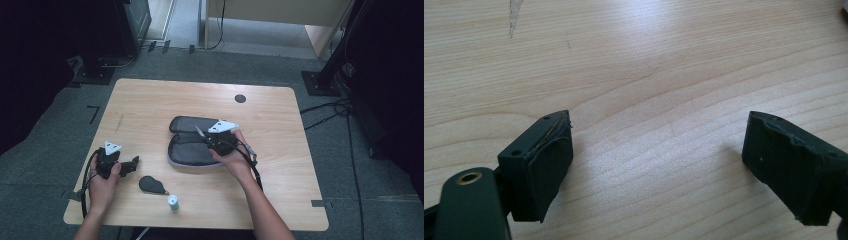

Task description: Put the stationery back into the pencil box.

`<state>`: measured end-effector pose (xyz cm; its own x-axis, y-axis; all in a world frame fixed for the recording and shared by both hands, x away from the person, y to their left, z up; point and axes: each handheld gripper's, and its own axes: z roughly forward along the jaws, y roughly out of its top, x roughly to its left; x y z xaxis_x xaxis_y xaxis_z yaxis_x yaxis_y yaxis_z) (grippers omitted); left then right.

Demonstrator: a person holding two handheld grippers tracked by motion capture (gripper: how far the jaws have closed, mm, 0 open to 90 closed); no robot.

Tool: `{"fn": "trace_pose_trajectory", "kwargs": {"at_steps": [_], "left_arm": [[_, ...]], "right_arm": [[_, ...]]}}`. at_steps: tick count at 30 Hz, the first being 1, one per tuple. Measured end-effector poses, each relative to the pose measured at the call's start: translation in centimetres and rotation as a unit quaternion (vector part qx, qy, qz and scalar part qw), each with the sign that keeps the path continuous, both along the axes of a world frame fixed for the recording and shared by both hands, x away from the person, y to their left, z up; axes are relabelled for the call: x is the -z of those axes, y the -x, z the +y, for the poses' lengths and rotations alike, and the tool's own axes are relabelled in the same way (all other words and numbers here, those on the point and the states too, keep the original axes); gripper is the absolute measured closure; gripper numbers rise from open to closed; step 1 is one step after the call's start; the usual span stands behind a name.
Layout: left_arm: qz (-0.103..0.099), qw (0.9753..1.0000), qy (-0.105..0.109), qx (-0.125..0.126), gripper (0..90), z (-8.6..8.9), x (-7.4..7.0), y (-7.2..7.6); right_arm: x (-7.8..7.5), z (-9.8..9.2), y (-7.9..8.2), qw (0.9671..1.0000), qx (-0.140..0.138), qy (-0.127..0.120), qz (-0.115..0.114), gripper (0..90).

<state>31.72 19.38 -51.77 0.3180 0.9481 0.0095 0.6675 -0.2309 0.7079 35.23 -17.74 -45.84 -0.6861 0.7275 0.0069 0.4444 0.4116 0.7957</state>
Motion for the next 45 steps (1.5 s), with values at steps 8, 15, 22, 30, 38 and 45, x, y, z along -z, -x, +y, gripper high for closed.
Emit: {"fn": "trace_pose_trajectory", "kwargs": {"at_steps": [8, 15, 22, 30, 38, 45], "left_arm": [[0.000, 1.0000, 0.000, 0.000, 13.4, 0.0, 0.0, 0.0], [0.000, 1.0000, 0.000, 0.000, 13.4, 0.0, 0.0, 0.0], [0.000, 1.0000, 0.000, 0.000, 13.4, 0.0, 0.0, 0.0], [0.000, 1.0000, 0.000, 0.000, 13.4, 0.0, 0.0, 0.0], [0.000, 1.0000, -0.002, 0.002, 13.5, 0.0, 0.0, 0.1], [0.000, 1.0000, -0.001, 0.002, 13.5, 0.0, 0.0, 0.1]], "right_arm": [[1.2, 0.7, -0.3, 0.9989, -0.033, 0.017, 0.028, 80.0], [2.2, 1.5, -0.6, 0.9957, -0.053, 0.043, 0.063, 74.7], [2.2, 0.9, -0.3, 0.9960, -0.039, 0.046, 0.066, 67.7], [1.7, -0.5, 0.8, 0.9977, -0.024, 0.022, 0.060, 64.7], [0.4, -0.9, 3.2, 0.9985, -0.027, -0.015, 0.044, 50.1], [-0.3, -0.6, 5.7, 0.9972, -0.048, -0.046, 0.036, 38.4]]}}
